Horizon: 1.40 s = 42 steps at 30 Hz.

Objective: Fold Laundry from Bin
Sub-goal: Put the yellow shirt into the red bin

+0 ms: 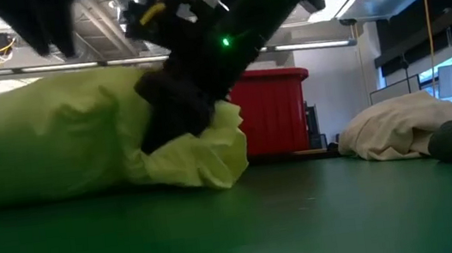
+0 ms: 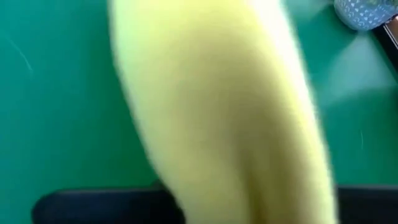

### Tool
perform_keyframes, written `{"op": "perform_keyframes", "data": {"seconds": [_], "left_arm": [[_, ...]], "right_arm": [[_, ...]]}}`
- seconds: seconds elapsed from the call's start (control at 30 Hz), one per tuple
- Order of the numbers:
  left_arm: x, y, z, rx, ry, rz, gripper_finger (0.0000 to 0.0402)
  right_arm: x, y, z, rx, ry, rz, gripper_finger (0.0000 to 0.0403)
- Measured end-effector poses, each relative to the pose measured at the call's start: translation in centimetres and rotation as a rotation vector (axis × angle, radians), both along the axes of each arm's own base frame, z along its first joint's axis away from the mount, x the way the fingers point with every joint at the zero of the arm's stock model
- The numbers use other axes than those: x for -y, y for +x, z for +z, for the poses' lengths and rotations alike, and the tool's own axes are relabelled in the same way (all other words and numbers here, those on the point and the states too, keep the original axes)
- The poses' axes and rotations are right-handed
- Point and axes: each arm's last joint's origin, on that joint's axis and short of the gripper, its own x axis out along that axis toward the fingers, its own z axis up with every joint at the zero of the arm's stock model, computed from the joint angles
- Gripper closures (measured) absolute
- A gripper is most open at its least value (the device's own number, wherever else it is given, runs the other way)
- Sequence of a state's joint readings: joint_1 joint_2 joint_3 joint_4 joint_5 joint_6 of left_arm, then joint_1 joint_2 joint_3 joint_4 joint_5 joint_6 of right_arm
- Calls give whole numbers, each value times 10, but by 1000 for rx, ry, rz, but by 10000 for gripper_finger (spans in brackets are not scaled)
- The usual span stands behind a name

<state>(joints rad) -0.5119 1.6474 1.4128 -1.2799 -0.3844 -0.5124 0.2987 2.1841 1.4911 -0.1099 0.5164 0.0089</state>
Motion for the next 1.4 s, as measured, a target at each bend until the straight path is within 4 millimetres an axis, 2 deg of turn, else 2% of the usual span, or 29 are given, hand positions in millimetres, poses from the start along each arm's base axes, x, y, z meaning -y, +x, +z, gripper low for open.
{"op": "perform_keyframes", "data": {"seconds": [0.1,0.23,0.4,0.5,0.6,0.83,0.97,1.17,1.4], "left_arm": [[14,-14,3,10,-5,6,204],[28,-33,5,25,71,42,199],[45,-56,7,143,167,113,201],[53,-66,9,217,203,122,201],[58,-73,10,281,230,128,201],[62,-81,14,438,305,117,201],[60,-78,16,499,350,100,201],[52,-70,16,475,406,74,201],[43,-61,16,453,434,92,202]], "right_arm": [[-1,3,7,-1,10,-1,362],[-2,6,17,-22,0,-3,362],[2,10,39,-74,-116,-38,362],[12,13,67,-82,-152,-53,362],[30,13,104,-67,-187,-71,362],[89,4,191,15,-240,-124,362],[131,-3,228,59,-252,-149,362],[208,-15,265,139,-249,-207,362],[294,-39,286,267,-216,-302,362]]}}
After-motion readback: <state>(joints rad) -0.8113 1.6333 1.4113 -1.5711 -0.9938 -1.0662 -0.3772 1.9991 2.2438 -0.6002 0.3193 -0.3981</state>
